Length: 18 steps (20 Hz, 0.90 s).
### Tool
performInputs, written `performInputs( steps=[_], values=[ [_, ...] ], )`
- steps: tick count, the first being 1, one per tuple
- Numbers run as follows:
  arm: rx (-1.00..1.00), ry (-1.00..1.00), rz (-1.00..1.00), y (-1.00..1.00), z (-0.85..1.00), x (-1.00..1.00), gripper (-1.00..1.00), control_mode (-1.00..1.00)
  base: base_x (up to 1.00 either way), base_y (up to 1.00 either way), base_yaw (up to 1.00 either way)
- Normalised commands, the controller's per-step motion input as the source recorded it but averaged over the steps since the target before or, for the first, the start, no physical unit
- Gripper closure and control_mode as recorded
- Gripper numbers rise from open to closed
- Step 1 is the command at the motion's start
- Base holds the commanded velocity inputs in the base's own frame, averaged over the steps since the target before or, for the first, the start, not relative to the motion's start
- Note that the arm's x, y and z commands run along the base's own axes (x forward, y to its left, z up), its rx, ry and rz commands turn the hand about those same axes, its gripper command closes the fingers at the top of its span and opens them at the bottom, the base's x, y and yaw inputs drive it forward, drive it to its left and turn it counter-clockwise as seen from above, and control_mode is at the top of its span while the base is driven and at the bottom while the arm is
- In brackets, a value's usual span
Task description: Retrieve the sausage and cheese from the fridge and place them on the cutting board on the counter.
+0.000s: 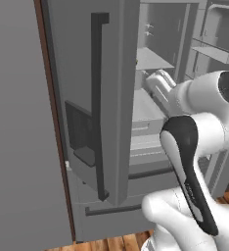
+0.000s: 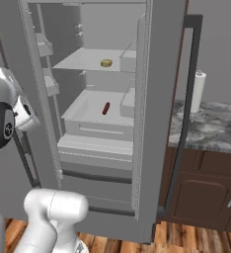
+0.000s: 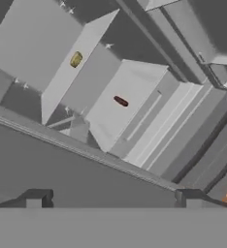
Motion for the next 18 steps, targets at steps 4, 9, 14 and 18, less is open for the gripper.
performInputs(
  steps=[4, 9, 14, 18],
  values=[
    [0.43, 0.19, 0.48, -0.29, 0.0, 0.94, -1.0, -1.0, 0.0, 0.0, 0.0],
    [0.35, 0.12, 0.41, -0.23, 0.0, 0.94, -1.0, -1.0, 0.0, 0.0, 0.0],
    [0.05, 0.09, 0.27, 0.0, -0.04, 0.96, -1.0, -1.0, 0.0, 0.0, 0.0],
    [0.0, 0.16, 0.14, 0.08, 0.0, 0.86, -1.0, -1.0, 0.0, 0.0, 0.0]
  ],
)
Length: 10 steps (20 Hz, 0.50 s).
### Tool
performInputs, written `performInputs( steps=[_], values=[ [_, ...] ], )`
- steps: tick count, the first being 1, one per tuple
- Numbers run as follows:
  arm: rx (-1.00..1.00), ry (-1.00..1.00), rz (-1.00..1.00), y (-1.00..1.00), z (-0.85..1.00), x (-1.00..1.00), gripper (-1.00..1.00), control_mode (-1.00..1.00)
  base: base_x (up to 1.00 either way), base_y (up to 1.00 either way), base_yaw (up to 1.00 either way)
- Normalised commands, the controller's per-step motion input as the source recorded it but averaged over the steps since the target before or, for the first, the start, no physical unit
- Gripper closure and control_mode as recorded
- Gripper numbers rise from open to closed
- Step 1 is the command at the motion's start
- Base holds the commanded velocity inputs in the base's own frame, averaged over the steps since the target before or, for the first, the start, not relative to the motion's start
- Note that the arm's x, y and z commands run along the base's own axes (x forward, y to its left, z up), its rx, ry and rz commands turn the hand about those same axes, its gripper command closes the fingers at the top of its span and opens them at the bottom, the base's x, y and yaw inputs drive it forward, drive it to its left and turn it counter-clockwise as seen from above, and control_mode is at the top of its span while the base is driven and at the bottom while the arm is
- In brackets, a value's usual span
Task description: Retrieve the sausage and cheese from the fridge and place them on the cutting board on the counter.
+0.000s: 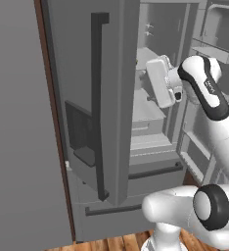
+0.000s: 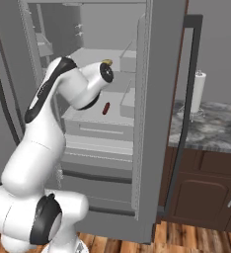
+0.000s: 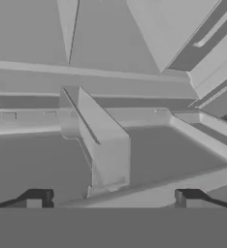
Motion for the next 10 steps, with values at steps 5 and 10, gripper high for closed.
performInputs(
  steps=[5, 10],
  values=[
    [0.0, 0.07, 0.08, 0.14, 0.0, 0.64, -1.0, -1.0, 0.0, 0.0, 0.0],
    [0.0, 0.08, 0.03, 0.0, 0.01, 0.52, -1.0, -1.0, 0.0, 0.0, 0.0]
  ],
)
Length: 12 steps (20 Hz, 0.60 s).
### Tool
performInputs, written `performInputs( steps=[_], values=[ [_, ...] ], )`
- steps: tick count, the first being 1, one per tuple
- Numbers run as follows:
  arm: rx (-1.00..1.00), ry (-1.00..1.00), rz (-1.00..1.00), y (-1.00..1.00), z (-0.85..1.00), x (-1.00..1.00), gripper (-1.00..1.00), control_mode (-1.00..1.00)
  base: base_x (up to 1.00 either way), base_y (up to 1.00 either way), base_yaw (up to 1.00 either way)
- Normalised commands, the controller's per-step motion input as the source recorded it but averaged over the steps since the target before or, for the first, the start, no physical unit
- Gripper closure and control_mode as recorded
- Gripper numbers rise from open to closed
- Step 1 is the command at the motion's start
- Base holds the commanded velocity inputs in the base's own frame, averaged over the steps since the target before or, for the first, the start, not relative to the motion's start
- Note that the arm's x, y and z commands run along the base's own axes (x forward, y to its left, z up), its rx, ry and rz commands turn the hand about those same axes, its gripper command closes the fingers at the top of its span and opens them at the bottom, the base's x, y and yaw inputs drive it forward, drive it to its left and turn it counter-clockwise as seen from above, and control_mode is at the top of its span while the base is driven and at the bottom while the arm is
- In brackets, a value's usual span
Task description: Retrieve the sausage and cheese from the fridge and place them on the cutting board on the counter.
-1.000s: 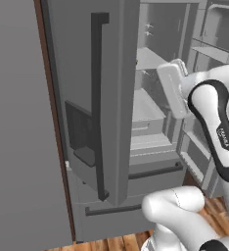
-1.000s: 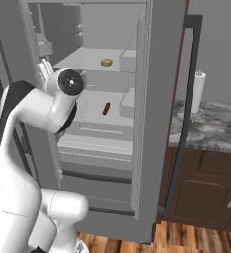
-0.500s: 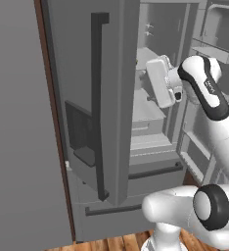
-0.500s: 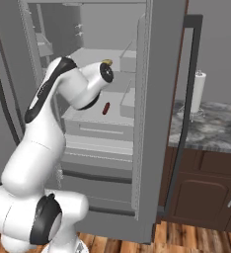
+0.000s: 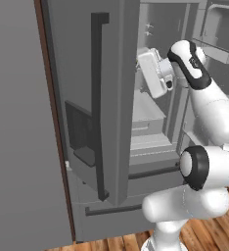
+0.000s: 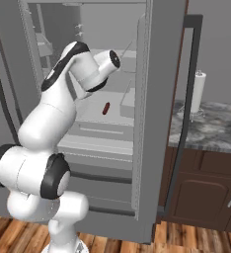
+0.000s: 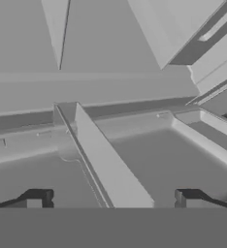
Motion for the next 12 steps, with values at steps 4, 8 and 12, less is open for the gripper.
performInputs(
  steps=[4, 8, 12],
  values=[
    [0.0, 0.02, 0.01, 0.01, -0.11, 0.57, -1.0, -1.0, 0.0, 0.0, 0.0],
    [0.0, 0.0, 0.03, 0.16, -0.51, 0.45, -1.0, -1.0, 0.0, 0.0, 0.0],
    [0.0, 0.0, 0.05, 0.2, -0.67, 0.26, -1.0, -1.0, 0.0, 0.0, 0.0]
  ],
)
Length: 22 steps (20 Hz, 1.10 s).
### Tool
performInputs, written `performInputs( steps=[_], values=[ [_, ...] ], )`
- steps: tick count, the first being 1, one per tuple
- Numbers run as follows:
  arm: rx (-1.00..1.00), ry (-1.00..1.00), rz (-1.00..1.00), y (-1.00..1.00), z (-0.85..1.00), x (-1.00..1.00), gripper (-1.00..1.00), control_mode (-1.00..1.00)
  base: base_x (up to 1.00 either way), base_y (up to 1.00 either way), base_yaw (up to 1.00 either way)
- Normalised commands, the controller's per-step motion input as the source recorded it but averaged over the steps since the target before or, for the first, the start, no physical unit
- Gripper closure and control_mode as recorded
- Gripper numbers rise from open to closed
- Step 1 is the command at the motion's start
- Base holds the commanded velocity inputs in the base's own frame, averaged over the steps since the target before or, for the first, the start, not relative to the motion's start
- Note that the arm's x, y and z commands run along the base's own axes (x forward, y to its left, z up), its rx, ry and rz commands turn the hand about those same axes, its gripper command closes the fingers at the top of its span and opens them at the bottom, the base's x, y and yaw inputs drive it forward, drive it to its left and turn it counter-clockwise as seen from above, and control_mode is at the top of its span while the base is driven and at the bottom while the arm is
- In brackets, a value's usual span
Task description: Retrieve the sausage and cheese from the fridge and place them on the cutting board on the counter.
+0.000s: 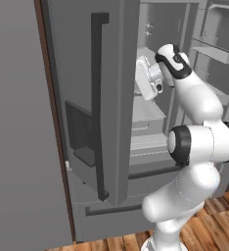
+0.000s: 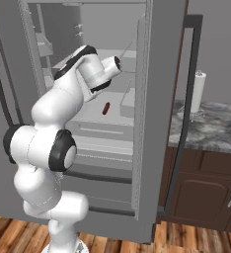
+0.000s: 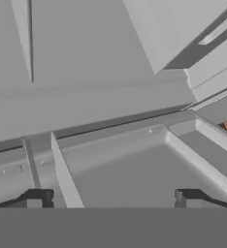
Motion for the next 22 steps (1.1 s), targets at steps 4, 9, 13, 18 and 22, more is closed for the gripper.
performInputs(
  steps=[4, 9, 13, 18, 22],
  values=[
    [0.0, 0.0, 0.07, 0.17, -0.18, 0.28, -1.0, -1.0, 0.0, 0.0, 0.0],
    [0.0, -0.02, 0.14, 0.47, -0.17, 0.03, -1.0, -1.0, 0.0, 0.0, 0.0],
    [0.0, 0.0, 0.21, 0.55, -0.3, -0.07, -1.0, -1.0, 0.0, 0.0, 0.0],
    [0.0, -0.03, 0.22, 0.36, -0.06, -0.63, -1.0, -1.0, 0.0, 0.0, 0.0],
    [0.0, -0.17, 0.18, 0.33, 0.0, -1.0, -1.0, -1.0, 0.0, 0.0, 0.0]
  ],
)
